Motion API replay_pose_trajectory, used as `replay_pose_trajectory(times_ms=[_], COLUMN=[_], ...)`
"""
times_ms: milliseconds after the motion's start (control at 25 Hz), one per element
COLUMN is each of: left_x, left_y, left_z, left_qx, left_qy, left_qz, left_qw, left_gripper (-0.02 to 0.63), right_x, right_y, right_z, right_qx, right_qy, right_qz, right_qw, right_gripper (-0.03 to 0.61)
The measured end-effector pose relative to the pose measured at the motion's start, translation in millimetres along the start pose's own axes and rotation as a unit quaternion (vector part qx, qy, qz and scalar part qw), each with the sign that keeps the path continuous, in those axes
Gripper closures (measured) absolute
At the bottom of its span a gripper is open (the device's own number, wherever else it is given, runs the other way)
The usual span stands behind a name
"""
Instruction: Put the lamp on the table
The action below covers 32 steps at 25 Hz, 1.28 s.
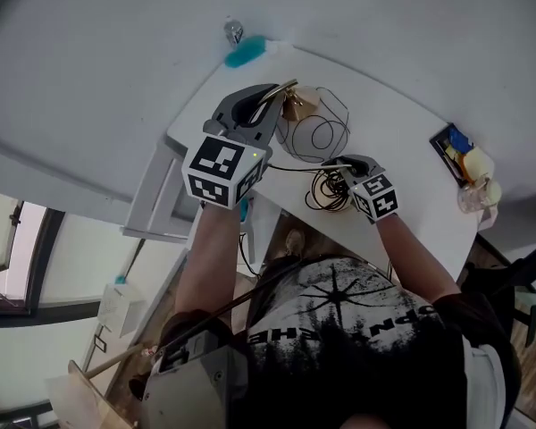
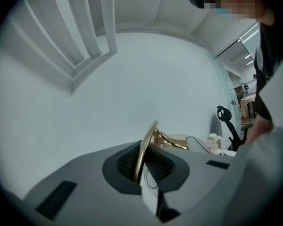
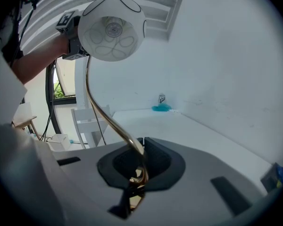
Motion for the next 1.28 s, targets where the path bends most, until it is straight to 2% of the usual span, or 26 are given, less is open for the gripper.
replay_pose_trajectory(times_ms=[720, 1280], left_x=[-134.1, -220.4], left_y=[22.1, 40.5], left_z=[71.7, 136.8], left_qx=[-0.008, -0.020], left_qy=[0.039, 0.041], left_qz=[0.003, 0.017], left_qw=[0.9992, 0.9988], left_gripper=[0.594, 0.594], right_x=[46.0, 95.3], right_y=[-54.1, -87.2], right_z=[127.3, 227.0], right_qx=[0.000, 0.011], right_qy=[0.038, 0.040], right_qz=[0.027, 0.039], right_qw=[0.999, 0.998], right_gripper=[0.557, 0.557])
Point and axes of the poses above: the fingertips, and each gripper's own axes: z forward along the fingers, x to its right, y out of its underside, the point moved 3 cm from there along -z, backward along the fingers, and after that the axes turned 2 degrees about -z, right-handed, at the moved point
